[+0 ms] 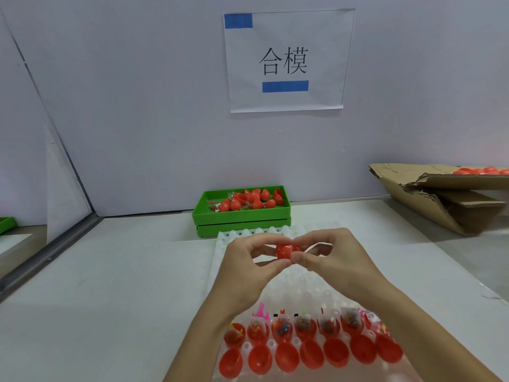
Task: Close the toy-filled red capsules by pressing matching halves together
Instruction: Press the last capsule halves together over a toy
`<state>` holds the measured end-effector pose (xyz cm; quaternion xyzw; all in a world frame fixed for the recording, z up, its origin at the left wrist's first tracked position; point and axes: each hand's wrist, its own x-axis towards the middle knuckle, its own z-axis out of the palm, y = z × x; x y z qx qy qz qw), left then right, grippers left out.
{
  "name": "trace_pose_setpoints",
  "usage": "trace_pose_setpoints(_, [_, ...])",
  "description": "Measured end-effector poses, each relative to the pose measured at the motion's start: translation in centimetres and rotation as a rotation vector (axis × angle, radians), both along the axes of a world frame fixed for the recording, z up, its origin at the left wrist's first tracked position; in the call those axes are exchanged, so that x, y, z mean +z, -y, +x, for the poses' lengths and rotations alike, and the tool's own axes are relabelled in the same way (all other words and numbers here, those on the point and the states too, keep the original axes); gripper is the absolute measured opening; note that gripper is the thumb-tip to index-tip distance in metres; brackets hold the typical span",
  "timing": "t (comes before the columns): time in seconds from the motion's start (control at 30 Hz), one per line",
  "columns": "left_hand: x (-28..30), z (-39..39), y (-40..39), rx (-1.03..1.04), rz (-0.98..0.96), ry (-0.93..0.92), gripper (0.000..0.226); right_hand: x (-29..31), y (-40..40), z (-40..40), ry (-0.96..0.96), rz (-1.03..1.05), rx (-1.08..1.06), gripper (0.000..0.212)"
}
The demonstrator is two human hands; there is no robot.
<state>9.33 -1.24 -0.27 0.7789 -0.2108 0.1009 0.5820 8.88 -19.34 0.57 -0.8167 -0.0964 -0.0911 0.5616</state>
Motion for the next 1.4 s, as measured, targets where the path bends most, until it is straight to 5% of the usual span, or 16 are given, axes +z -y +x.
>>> trace_pose_setpoints(0.27, [0.3,-0.1,-0.1,0.053,-0.042,-0.003,0.034,0.0,0.0,-0.1,0.079,-0.062,0.073,0.024])
trace_pose_setpoints(0.7, [0.5,-0.3,0.1,0.032,-0.084,-0.002,0.041,-0.2,-0.4,0.0,0.136,0.169,0.039,0.012])
trace_pose_setpoints(1.4, [0.3,-0.1,0.6,0.104,-0.093,-0.003,0.037,-0.7,-1.0,0.0,0.172,0.209,0.009,0.038])
